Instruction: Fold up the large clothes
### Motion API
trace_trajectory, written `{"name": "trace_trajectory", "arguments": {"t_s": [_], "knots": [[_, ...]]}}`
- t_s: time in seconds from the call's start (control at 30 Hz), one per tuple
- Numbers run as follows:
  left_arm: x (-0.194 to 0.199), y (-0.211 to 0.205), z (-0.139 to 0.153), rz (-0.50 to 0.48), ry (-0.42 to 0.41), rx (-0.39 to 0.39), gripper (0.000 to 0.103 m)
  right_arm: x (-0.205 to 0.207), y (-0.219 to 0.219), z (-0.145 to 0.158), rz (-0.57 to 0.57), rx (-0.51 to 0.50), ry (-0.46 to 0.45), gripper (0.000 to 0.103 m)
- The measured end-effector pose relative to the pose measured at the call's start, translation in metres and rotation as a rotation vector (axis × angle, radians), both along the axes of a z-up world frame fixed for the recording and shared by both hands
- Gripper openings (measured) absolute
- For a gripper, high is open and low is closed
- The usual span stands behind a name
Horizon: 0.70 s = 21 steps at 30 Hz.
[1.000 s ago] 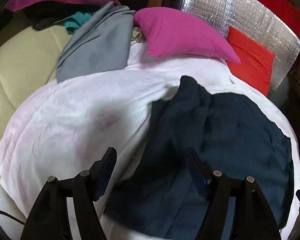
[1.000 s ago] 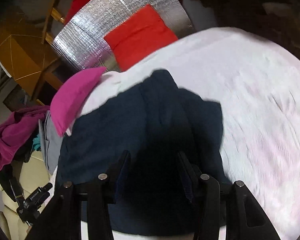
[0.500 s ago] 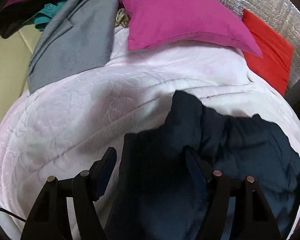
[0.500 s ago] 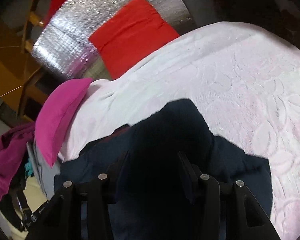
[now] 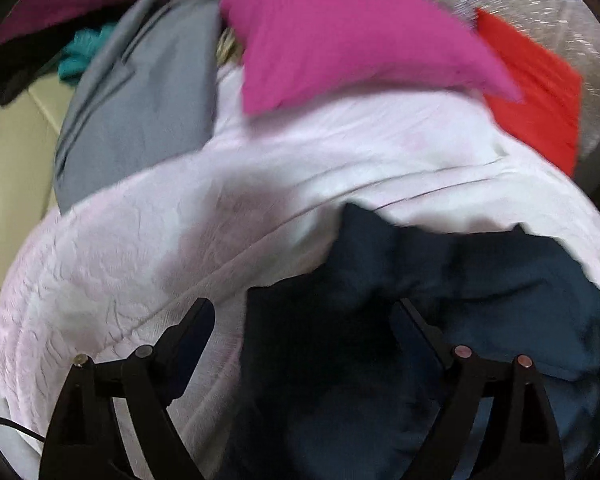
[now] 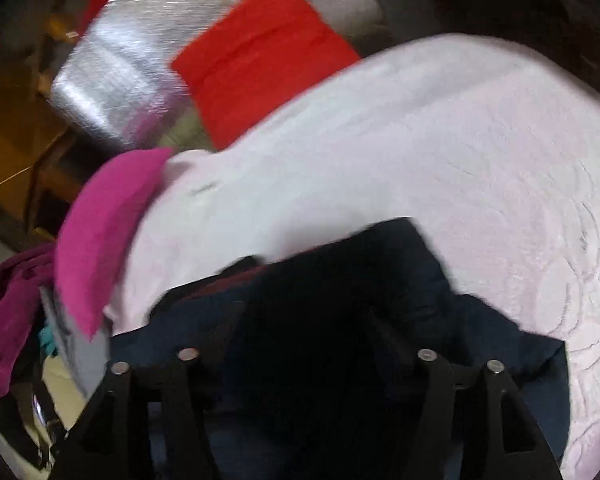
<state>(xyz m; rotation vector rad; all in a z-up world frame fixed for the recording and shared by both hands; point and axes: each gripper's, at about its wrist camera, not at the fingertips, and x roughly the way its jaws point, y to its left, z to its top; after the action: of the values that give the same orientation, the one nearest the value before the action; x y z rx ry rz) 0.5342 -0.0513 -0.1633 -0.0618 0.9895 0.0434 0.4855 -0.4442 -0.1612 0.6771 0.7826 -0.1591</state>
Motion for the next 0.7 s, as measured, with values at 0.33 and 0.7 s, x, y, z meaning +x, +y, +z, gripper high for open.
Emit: {"name": "trace_trajectory", "arguments": {"t_s": [0.33,0.7], "knots": [[-0.021,-0.075,0.000,-0.237,-0.023,0.042,0.091,0.036,0.081,-0.005,0.291,-0.040,0.000,0.051],[-0.023,-0.053,-0.001,-0.167,0.010,0.059,0.091,0.051,0.095,-0.005,0.336,0.045,-0.045,0.045]]}}
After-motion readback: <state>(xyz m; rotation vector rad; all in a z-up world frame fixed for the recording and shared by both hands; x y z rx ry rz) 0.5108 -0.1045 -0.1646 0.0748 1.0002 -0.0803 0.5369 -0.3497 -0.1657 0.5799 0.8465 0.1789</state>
